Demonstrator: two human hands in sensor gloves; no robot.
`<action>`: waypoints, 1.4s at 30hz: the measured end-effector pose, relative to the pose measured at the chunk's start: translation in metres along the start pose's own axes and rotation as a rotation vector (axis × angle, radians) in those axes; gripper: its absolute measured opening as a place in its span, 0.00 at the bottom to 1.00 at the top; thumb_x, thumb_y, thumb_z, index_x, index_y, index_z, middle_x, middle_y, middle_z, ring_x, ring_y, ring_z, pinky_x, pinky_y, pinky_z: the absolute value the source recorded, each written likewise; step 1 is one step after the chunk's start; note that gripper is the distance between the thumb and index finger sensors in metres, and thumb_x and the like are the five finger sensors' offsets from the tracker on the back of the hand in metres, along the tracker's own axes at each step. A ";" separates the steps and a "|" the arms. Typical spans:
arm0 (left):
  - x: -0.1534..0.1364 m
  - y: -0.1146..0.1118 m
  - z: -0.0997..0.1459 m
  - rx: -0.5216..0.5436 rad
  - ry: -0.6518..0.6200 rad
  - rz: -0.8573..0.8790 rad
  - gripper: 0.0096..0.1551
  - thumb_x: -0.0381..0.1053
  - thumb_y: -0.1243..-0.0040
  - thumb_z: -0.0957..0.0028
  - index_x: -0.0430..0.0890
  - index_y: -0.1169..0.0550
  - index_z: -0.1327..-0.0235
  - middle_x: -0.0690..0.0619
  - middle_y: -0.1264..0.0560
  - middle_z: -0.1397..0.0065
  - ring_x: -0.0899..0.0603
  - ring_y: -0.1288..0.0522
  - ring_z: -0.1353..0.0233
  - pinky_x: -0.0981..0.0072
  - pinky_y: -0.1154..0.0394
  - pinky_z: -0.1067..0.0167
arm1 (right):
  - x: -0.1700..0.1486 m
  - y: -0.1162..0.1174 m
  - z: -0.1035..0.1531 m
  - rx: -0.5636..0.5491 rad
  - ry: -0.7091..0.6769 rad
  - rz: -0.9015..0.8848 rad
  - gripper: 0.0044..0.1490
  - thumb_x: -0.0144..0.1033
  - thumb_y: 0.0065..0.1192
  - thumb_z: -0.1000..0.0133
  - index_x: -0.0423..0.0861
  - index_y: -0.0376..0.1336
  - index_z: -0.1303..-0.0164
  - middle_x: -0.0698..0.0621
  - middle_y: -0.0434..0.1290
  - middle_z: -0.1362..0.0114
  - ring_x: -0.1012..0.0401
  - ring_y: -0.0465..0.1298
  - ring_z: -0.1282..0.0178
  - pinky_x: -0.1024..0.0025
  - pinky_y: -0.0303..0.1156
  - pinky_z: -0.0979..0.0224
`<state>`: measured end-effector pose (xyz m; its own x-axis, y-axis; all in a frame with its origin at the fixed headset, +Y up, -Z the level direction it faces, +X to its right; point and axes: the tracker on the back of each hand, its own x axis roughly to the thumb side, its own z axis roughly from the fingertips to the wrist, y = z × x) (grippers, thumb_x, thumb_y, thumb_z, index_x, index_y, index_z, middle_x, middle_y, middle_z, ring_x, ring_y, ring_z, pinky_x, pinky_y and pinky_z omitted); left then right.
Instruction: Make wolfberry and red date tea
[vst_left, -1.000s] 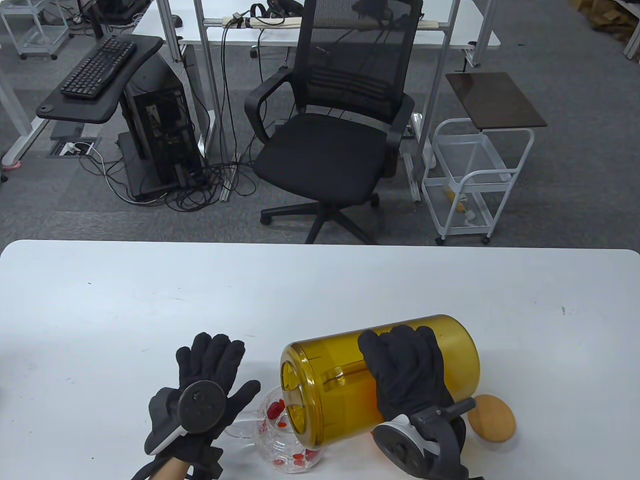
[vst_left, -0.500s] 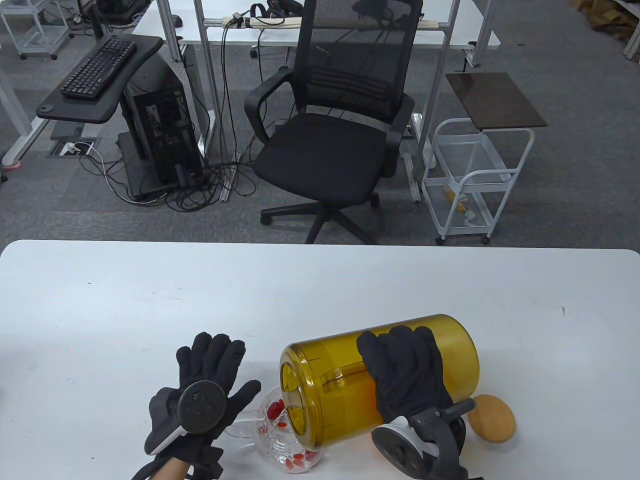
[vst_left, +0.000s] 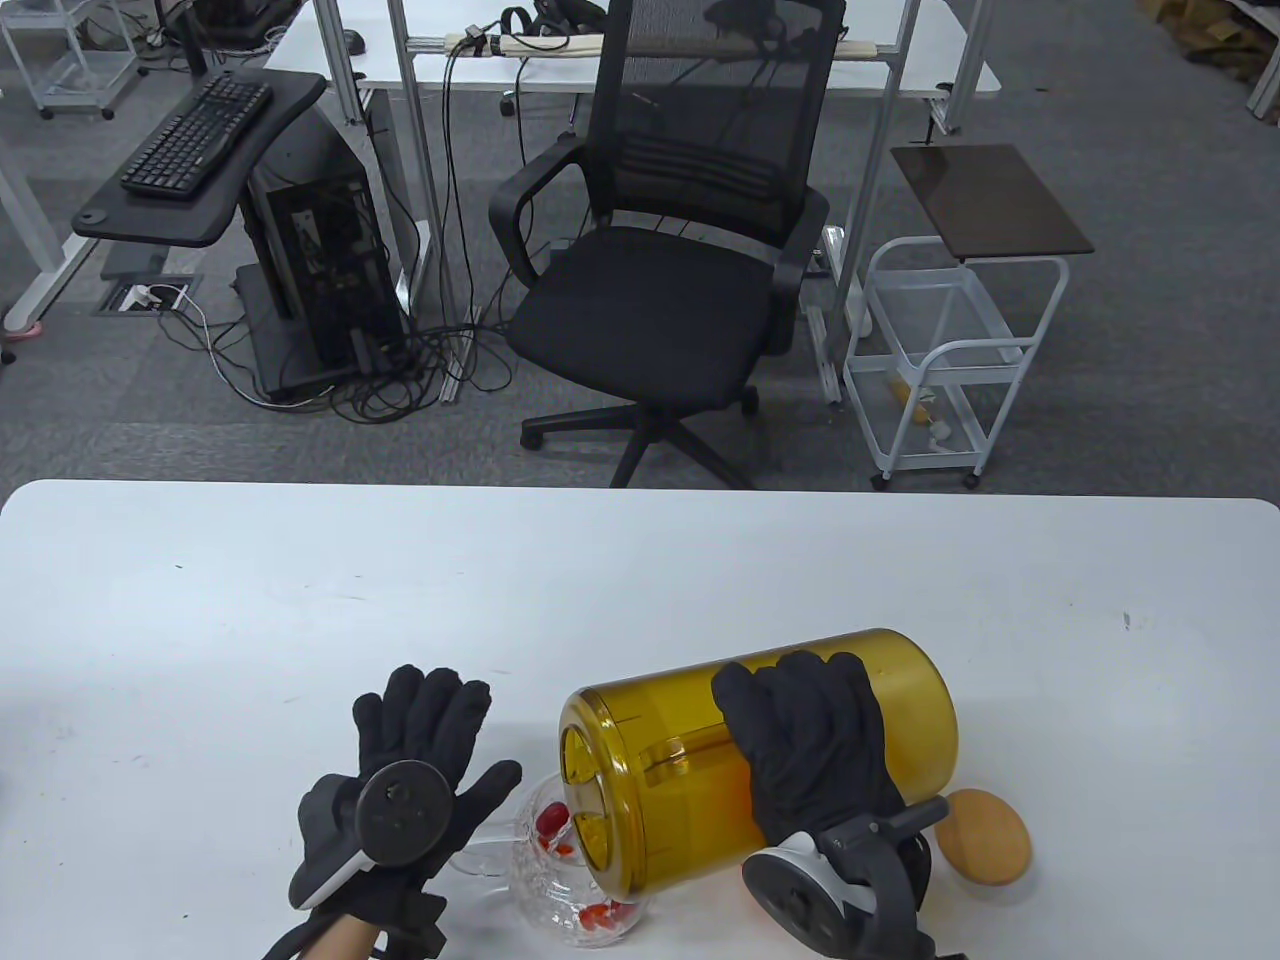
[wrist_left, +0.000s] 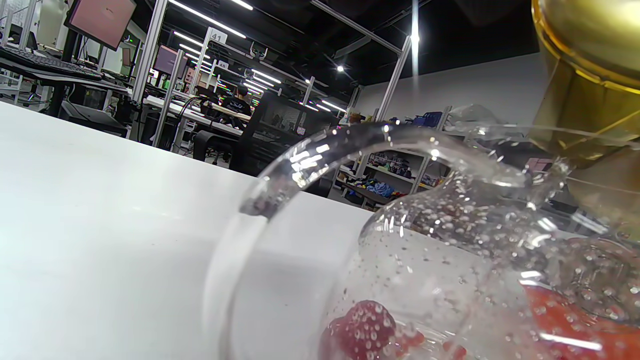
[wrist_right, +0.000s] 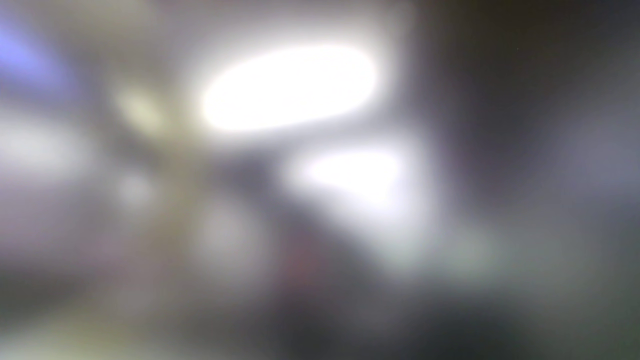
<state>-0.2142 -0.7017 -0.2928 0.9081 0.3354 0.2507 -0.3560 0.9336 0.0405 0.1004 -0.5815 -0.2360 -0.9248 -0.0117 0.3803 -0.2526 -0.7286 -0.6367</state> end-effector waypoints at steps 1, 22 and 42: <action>0.000 0.000 0.000 0.000 0.000 0.000 0.48 0.70 0.54 0.41 0.50 0.47 0.12 0.41 0.51 0.09 0.29 0.61 0.12 0.42 0.70 0.22 | 0.000 0.000 0.000 0.000 -0.001 0.000 0.31 0.21 0.57 0.33 0.54 0.51 0.23 0.46 0.59 0.27 0.45 0.61 0.21 0.39 0.53 0.14; 0.000 0.000 0.000 0.000 0.000 0.000 0.48 0.71 0.54 0.41 0.50 0.47 0.12 0.41 0.51 0.09 0.29 0.61 0.12 0.42 0.70 0.22 | 0.002 0.000 0.000 -0.012 -0.013 0.015 0.32 0.21 0.57 0.33 0.54 0.50 0.23 0.47 0.59 0.27 0.45 0.60 0.21 0.39 0.52 0.14; 0.000 0.001 0.000 -0.001 -0.001 0.000 0.48 0.71 0.54 0.41 0.50 0.47 0.12 0.41 0.51 0.09 0.29 0.61 0.12 0.42 0.70 0.22 | 0.004 0.000 0.001 -0.023 -0.027 0.018 0.32 0.21 0.57 0.33 0.54 0.50 0.23 0.47 0.58 0.27 0.46 0.60 0.21 0.39 0.52 0.13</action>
<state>-0.2143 -0.7012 -0.2926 0.9078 0.3356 0.2516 -0.3562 0.9336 0.0396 0.0971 -0.5820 -0.2341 -0.9213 -0.0440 0.3865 -0.2422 -0.7125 -0.6586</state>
